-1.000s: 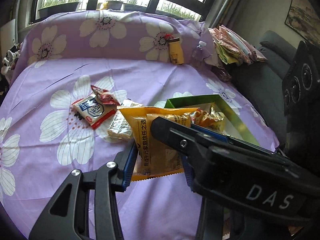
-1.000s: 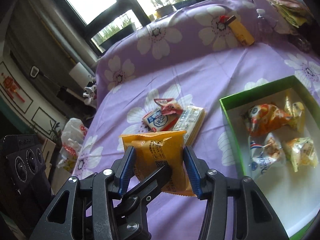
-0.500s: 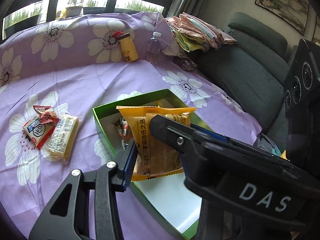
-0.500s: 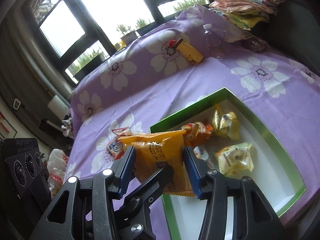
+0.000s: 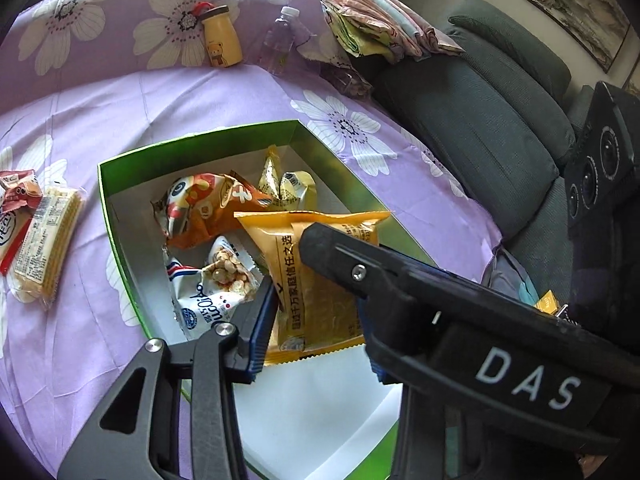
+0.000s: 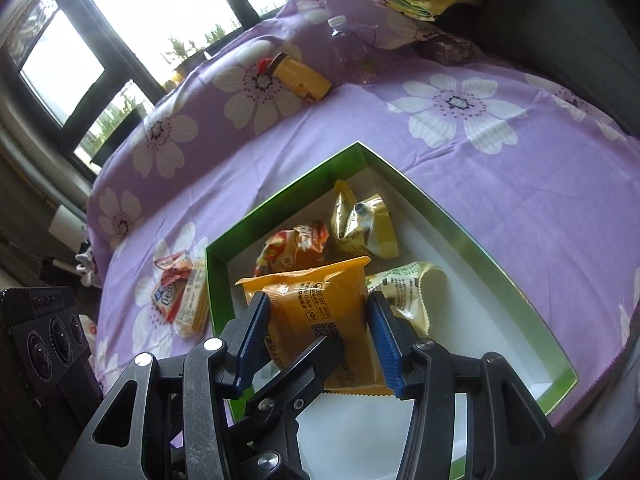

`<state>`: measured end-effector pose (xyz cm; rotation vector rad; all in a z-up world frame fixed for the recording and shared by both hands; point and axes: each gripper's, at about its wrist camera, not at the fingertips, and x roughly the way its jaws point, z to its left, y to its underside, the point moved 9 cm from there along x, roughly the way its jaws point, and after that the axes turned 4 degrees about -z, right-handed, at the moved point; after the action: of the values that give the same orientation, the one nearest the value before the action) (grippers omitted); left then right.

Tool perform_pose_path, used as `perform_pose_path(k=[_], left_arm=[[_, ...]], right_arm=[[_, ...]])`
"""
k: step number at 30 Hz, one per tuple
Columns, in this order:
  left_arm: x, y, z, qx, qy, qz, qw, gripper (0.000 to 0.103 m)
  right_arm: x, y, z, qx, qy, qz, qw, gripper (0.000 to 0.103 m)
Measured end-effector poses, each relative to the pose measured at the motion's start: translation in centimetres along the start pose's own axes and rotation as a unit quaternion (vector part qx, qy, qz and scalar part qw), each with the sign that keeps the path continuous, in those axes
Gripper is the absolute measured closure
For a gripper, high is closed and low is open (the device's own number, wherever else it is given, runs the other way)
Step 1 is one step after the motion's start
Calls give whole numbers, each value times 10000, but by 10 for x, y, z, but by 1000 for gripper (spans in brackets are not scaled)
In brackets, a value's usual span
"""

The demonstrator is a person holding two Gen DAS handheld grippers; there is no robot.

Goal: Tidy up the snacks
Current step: 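Lower the yellow packet into the green box and open the right tool, then move the right tool to the clear-wrapped cracker bar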

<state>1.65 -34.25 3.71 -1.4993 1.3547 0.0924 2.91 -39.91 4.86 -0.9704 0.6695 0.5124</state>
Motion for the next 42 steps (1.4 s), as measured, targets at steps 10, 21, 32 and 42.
perform_pose_path(k=[10,21,32,42], left_arm=[[14,9,1,-159,4,255,9995,65],[-18,2,12,-31,-292,-84,9995,39],[-98,-11,88,-52,-1542,-698,9856,14],[-173,21,220,-884,-2623,-838,9572,8]], right_arm=[[14,9,-12,-4,327,314,9990,50],[1,1,1,-143,304,-40,9994,27],[-26,-16,35,-249,-106,-813,9963,18],[-22,-5,105,-629,-804,-908,9906,15]])
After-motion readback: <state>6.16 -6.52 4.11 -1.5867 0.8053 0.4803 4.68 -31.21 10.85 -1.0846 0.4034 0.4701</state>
